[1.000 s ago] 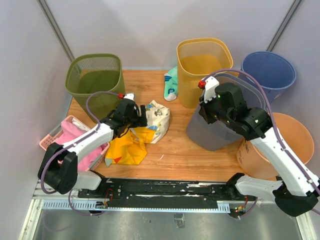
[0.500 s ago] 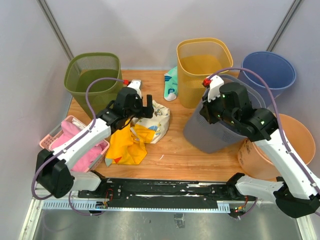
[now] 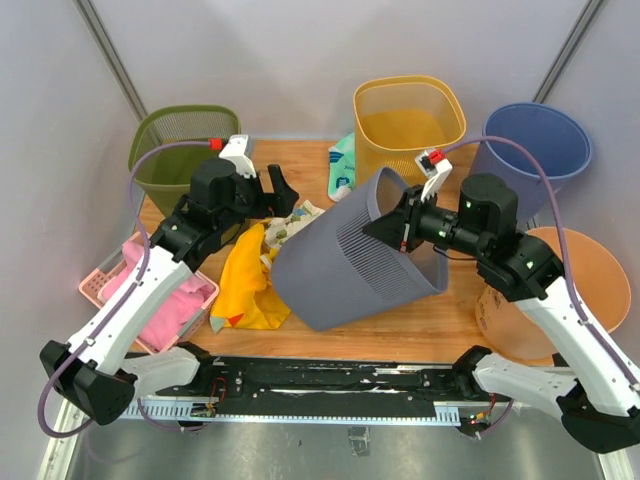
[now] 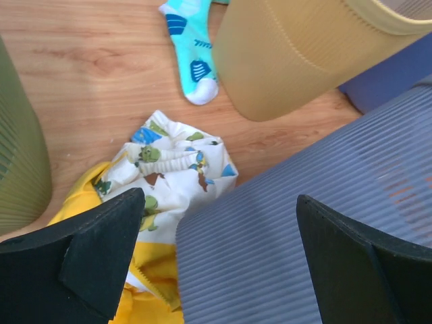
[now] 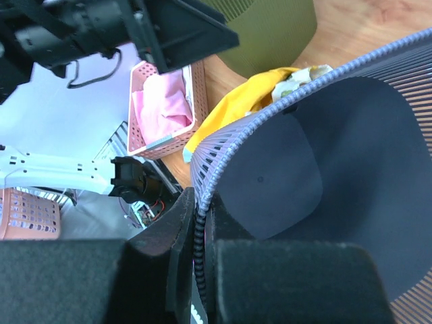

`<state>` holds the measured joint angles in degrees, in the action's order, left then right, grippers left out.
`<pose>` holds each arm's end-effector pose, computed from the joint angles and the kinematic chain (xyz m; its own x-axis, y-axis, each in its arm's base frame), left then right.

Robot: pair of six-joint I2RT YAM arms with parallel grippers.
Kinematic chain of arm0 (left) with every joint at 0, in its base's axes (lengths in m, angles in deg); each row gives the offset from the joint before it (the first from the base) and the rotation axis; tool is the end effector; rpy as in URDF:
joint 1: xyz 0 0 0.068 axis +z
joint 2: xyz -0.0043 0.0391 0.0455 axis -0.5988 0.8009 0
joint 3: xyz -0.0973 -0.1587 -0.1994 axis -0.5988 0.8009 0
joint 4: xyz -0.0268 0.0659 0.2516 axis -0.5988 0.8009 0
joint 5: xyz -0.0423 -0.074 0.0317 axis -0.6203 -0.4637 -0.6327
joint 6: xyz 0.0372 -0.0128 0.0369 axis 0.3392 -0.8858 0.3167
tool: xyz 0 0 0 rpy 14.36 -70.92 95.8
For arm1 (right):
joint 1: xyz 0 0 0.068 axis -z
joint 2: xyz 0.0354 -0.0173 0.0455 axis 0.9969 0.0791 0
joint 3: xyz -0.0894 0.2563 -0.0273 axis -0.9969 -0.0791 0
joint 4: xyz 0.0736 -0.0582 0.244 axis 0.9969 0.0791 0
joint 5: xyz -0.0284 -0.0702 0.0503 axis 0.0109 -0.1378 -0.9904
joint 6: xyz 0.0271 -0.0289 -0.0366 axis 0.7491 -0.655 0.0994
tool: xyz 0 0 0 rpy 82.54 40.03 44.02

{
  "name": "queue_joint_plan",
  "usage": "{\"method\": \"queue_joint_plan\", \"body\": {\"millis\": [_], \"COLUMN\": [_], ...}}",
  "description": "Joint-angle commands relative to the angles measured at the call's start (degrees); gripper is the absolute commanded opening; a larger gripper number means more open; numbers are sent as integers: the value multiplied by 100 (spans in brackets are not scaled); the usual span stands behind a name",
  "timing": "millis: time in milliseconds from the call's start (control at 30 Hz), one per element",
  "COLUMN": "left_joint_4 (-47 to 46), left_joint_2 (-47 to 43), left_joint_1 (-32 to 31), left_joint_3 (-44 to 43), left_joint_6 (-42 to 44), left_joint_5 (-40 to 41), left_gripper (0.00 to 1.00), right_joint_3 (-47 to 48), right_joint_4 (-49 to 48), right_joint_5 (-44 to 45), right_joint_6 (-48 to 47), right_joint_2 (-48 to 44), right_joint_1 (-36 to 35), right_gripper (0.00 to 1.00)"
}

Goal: Turn the large container upside down

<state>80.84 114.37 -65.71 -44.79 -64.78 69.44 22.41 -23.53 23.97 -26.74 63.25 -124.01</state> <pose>0.2233 -0.1209 0.3847 -0.4525 -0.1682 -0.8758 0.2858 0.9029 -0.3211 0.1421 0.1288 0.4610 -0.5177 0.1611 -0.8402 -0.6860 0.5087 0.5203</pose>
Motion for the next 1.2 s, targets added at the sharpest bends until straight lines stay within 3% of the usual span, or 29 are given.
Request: {"method": "queue_joint_plan", "body": {"millis": [0, 133, 233, 333, 433, 533, 733, 900, 1067, 1167], "left_joint_4": [60, 82, 146, 76, -59, -23, 70, -701, -636, -852], "left_joint_2": [-115, 0, 70, 57, 72, 133, -224, -796, -843, -844], "left_joint_1": [-3, 0, 1, 1, 1, 1, 1, 1, 0, 1], "left_joint_3": [-86, 72, 96, 212, 380, 462, 875, 1752, 1797, 1871], "left_joint_6": [-109, -15, 19, -83, -317, -524, -1086, -1855, -1961, -2203], "left_joint_5": [-391, -674, -884, -1128, -1346, -1546, -1873, -2849, -3349, -3669], "left_gripper": [99, 99, 99, 99, 99, 99, 99, 99, 99, 99], "right_joint_3": [-531, -1525, -2058, -1847, -1394, -1244, -861, -736, -705, -819], "right_joint_4": [-715, -652, -402, 662, 1722, 2162, 2758, 2824, 2921, 2903], "right_joint_5": [125, -1081, -1730, -1433, -784, -490, -89, 290, 950, 1335], "right_joint_6": [498, 803, 701, -46, -799, -1066, -1250, -1092, -786, -346], "right_joint_2": [-570, -821, -1097, -1192, -1078, -1074, -1065, -1191, -1392, -1518], "right_joint_1": [192, 1349, 2153, 2405, 2408, 2413, 2408, 2408, 2411, 2408], "right_gripper": [0, 0, 23, 52, 61, 67, 73, 74, 75, 68]}}
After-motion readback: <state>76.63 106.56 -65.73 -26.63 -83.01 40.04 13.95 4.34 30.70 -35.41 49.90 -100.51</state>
